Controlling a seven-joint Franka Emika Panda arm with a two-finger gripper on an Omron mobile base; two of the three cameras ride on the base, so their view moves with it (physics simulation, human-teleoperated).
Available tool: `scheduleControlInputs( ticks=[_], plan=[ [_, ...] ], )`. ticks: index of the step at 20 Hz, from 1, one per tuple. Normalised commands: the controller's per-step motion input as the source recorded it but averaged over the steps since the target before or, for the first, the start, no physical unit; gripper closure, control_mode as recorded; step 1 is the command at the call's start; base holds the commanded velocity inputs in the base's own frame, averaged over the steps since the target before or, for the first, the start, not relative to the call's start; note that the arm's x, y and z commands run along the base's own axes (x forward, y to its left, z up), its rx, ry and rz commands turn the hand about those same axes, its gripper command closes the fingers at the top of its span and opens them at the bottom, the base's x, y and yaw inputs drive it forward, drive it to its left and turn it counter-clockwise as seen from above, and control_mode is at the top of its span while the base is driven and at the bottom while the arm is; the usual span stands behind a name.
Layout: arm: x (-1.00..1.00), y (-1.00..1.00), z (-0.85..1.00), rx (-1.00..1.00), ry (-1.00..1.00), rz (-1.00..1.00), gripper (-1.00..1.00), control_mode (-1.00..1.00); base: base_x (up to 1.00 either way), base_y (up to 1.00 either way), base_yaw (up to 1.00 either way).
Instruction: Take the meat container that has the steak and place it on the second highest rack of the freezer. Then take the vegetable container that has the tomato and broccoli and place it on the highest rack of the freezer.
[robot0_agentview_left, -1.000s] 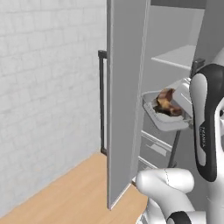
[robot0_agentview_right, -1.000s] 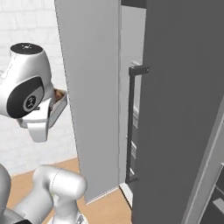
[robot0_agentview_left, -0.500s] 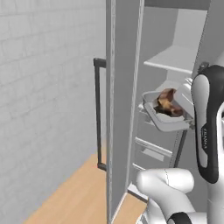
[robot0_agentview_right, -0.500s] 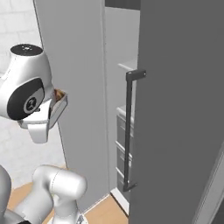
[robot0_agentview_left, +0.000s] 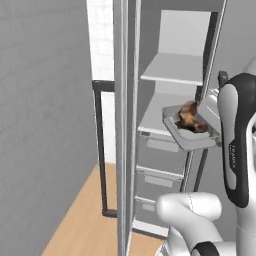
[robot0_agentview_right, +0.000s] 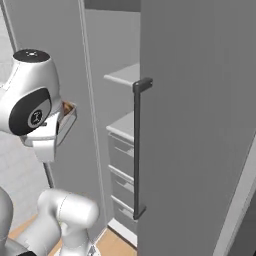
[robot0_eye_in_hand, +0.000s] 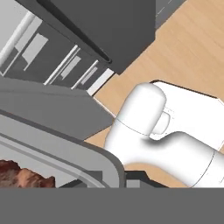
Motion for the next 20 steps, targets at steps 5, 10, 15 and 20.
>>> scheduleControlInputs(
  ticks=[5,10,15,20],
  plan=[
    [0.00,0.00,0.00,0.00,0.00,0.00,1.00,1.00,0.51,0.21,-0.54],
    [0.00,0.00,0.00,0.00,0.00,0.00,1.00,1.00,0.72,0.44,-0.38],
    [0.00,0.00,0.00,0.00,0.00,0.00,1.00,1.00,0.72,0.46,-0.25],
    [0.00,0.00,0.00,0.00,0.00,0.00,1.00,1.00,0.39,0.19,-0.14]
  ],
)
